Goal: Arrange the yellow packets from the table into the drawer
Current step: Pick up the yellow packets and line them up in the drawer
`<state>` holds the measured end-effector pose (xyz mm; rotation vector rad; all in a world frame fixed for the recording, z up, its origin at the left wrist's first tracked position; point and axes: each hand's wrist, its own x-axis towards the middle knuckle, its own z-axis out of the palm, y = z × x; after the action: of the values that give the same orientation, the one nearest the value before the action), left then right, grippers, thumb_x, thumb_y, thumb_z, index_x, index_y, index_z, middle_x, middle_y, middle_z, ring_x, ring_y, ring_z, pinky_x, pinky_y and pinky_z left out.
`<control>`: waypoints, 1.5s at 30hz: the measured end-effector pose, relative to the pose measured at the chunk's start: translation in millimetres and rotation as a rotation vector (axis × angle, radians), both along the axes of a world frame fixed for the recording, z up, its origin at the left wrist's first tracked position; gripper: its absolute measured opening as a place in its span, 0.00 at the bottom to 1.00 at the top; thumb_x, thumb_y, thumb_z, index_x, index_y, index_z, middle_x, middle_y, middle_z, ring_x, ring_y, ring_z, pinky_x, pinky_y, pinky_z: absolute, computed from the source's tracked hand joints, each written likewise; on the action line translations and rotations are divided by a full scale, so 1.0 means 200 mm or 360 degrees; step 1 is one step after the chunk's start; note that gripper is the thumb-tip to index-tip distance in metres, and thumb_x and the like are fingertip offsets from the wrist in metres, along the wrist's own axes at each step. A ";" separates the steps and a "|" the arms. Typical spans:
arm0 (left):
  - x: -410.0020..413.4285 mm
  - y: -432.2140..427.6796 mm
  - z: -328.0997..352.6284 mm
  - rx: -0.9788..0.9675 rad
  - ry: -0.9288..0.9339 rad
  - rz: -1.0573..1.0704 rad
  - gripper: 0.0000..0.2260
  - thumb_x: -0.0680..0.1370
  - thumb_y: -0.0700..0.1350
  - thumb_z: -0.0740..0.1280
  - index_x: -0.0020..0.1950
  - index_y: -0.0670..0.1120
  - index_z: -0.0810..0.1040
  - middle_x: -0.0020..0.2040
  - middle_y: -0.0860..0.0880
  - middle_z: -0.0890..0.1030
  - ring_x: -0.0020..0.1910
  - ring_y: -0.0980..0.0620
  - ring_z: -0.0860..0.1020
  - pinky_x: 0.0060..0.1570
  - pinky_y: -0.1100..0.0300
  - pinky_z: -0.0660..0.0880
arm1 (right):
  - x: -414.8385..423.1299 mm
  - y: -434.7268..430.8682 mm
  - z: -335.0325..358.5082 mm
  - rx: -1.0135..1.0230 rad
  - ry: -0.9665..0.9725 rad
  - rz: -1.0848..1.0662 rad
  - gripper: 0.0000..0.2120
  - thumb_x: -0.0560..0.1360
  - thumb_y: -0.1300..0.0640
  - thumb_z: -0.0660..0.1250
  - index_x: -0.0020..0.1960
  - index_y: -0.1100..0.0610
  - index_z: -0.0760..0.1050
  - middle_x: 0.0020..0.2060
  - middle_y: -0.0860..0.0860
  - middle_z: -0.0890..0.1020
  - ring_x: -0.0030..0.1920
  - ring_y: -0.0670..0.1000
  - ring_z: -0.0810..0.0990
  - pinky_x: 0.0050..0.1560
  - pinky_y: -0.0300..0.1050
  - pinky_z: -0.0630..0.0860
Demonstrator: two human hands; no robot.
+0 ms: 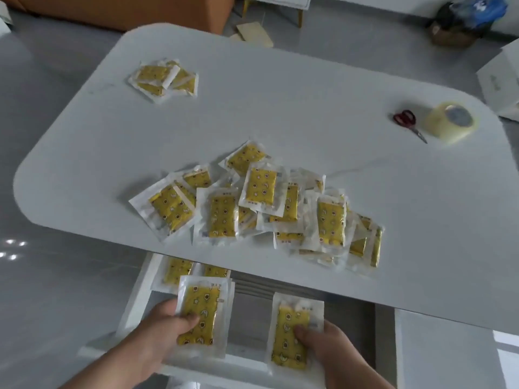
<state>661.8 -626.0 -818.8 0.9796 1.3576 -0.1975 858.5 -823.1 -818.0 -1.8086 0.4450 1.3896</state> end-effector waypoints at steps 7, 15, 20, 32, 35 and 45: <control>0.14 -0.02 -0.50 0.0198 0.0017 -0.0211 0.08 0.76 0.39 0.71 0.48 0.53 0.79 0.46 0.55 0.84 0.50 0.54 0.79 0.45 0.58 0.72 | 0.08 -0.01 -0.58 0.0093 -0.0049 0.0001 0.07 0.75 0.72 0.66 0.51 0.66 0.80 0.42 0.62 0.86 0.44 0.62 0.86 0.49 0.60 0.81; 0.27 0.08 -0.77 0.0368 -0.0035 -0.0353 0.11 0.74 0.41 0.73 0.54 0.51 0.82 0.48 0.53 0.86 0.55 0.49 0.80 0.63 0.48 0.71 | 0.15 0.13 -0.81 0.0280 -0.0158 0.0277 0.11 0.76 0.69 0.58 0.44 0.62 0.78 0.27 0.54 0.81 0.29 0.53 0.81 0.30 0.46 0.79; 0.25 0.06 -0.86 0.0515 0.0074 -0.0377 0.16 0.72 0.41 0.75 0.59 0.50 0.79 0.54 0.52 0.83 0.56 0.49 0.78 0.62 0.49 0.70 | 0.15 0.15 -0.86 0.0276 -0.0177 0.0220 0.09 0.60 0.59 0.67 0.40 0.60 0.79 0.37 0.59 0.75 0.40 0.59 0.78 0.54 0.57 0.78; 0.37 -0.02 -0.85 0.0983 0.0121 -0.0769 0.16 0.71 0.50 0.76 0.49 0.41 0.79 0.47 0.39 0.82 0.46 0.43 0.80 0.47 0.53 0.75 | 0.21 0.09 -0.88 0.0302 -0.0210 0.0402 0.11 0.77 0.70 0.62 0.51 0.61 0.82 0.45 0.57 0.87 0.49 0.58 0.86 0.59 0.58 0.79; 0.41 -0.05 -0.84 0.1139 0.0203 -0.0960 0.14 0.73 0.52 0.73 0.45 0.44 0.74 0.40 0.50 0.75 0.36 0.53 0.73 0.35 0.61 0.67 | 0.21 0.09 -0.87 0.0271 -0.0289 0.0434 0.11 0.77 0.69 0.63 0.51 0.59 0.82 0.44 0.55 0.87 0.49 0.56 0.86 0.59 0.57 0.78; 0.45 -0.05 -0.84 0.1537 0.0352 -0.1394 0.20 0.73 0.61 0.69 0.54 0.48 0.71 0.42 0.56 0.72 0.39 0.61 0.70 0.34 0.65 0.65 | 0.22 0.09 -0.86 0.0204 -0.0372 0.0561 0.10 0.76 0.68 0.66 0.50 0.56 0.83 0.44 0.52 0.88 0.50 0.55 0.86 0.60 0.57 0.78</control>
<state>751.7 -635.6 -986.2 2.4066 1.1141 -0.3148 901.6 -805.1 -989.6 -1.9763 -0.0884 1.3763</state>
